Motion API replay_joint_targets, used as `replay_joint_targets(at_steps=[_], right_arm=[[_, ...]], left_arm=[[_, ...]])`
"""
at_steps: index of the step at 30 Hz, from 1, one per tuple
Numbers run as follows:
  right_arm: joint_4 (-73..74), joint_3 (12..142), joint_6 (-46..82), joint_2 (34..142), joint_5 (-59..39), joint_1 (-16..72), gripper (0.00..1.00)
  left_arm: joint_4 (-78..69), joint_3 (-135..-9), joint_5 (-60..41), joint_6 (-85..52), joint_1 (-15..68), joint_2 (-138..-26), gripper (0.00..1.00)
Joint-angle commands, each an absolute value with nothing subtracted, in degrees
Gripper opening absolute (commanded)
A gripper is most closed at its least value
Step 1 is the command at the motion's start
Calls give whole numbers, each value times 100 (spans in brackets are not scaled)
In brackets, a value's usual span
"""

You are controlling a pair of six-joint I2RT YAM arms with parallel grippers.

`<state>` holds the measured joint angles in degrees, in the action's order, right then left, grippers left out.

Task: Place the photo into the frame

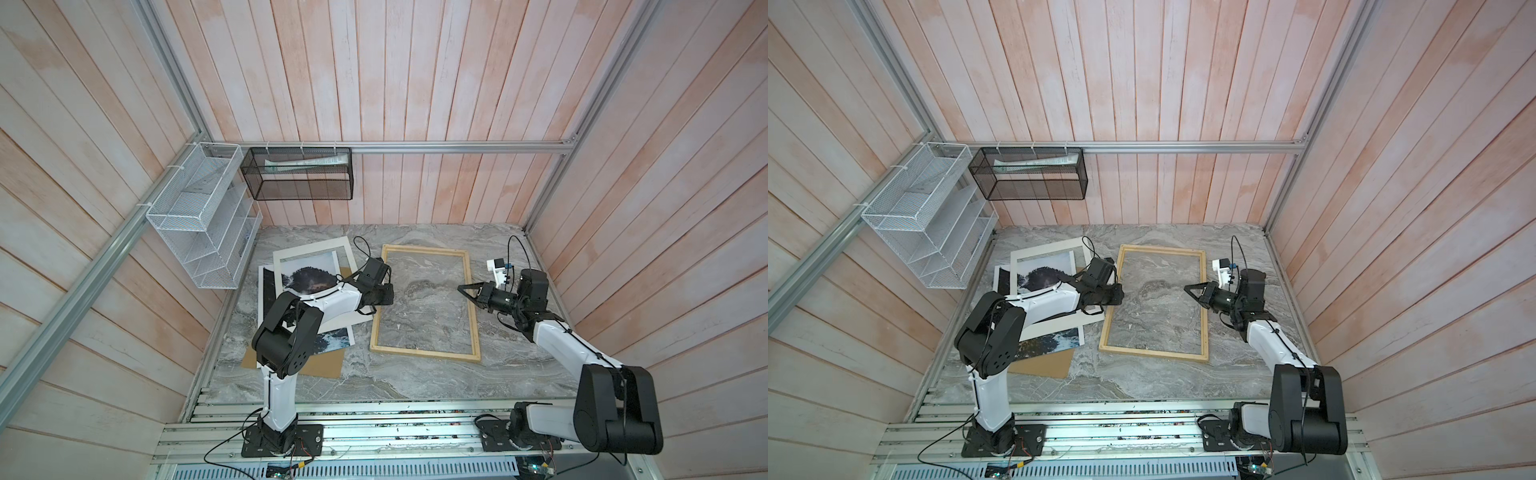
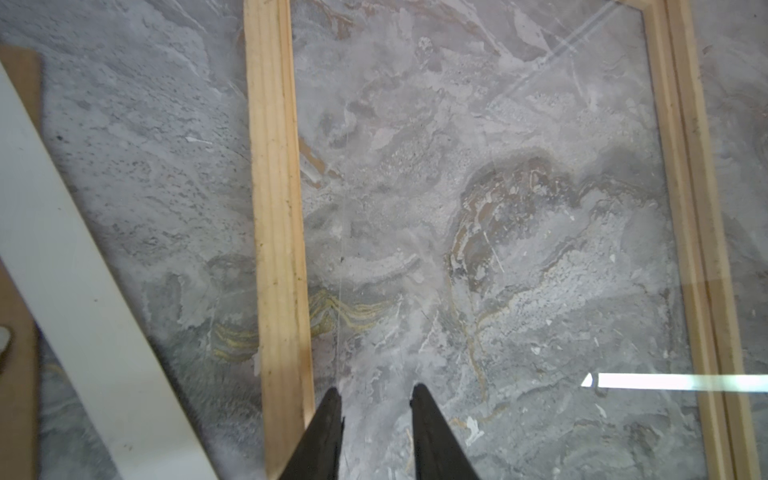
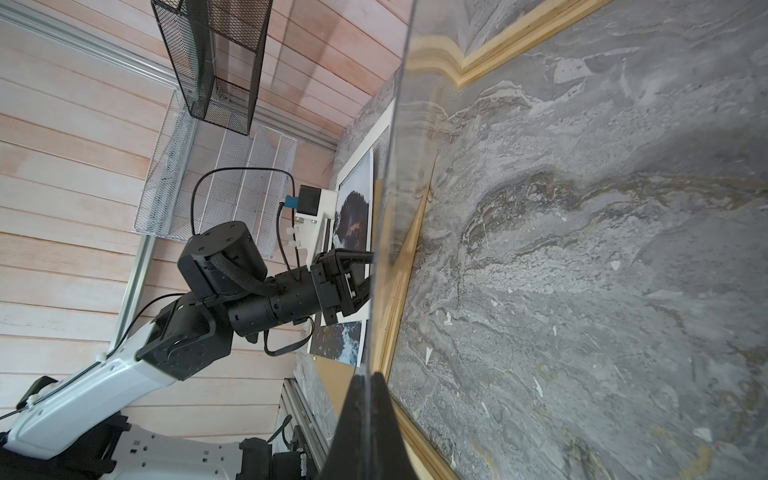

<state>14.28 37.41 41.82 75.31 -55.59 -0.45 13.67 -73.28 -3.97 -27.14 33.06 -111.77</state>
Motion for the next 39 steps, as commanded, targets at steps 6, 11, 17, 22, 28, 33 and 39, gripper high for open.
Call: replay_joint_targets(at_steps=[6, 11, 17, 22, 28, 33, 39], right_arm=[[1534, 3780, 3771, 7712, -5944, 0, 0], [1498, 3816, 3705, 7743, -5983, 0, 0], [1436, 3866, 3591, 7743, -6039, 0, 0], [1409, 3931, 3492, 7760, -6164, 8, 0], [1333, 4028, 3275, 7828, -6299, 11, 0], [1375, 4069, 3156, 7934, -6363, 14, 0], [1422, 4083, 3140, 8034, -6355, 18, 0]], left_arm=[[1441, -7238, 190, -2806, 3265, -11109, 52], [1520, -7226, 319, -2841, 3208, -11144, 60], [1512, -7247, 284, -2823, 3190, -11256, 58], [1444, -7277, 76, -2773, 3190, -11322, 46], [1372, -7295, -171, -2749, 3165, -11443, 43], [1294, -7269, -294, -2744, 3142, -11454, 42], [1420, -7271, 6, -2704, 3107, -11313, 62]])
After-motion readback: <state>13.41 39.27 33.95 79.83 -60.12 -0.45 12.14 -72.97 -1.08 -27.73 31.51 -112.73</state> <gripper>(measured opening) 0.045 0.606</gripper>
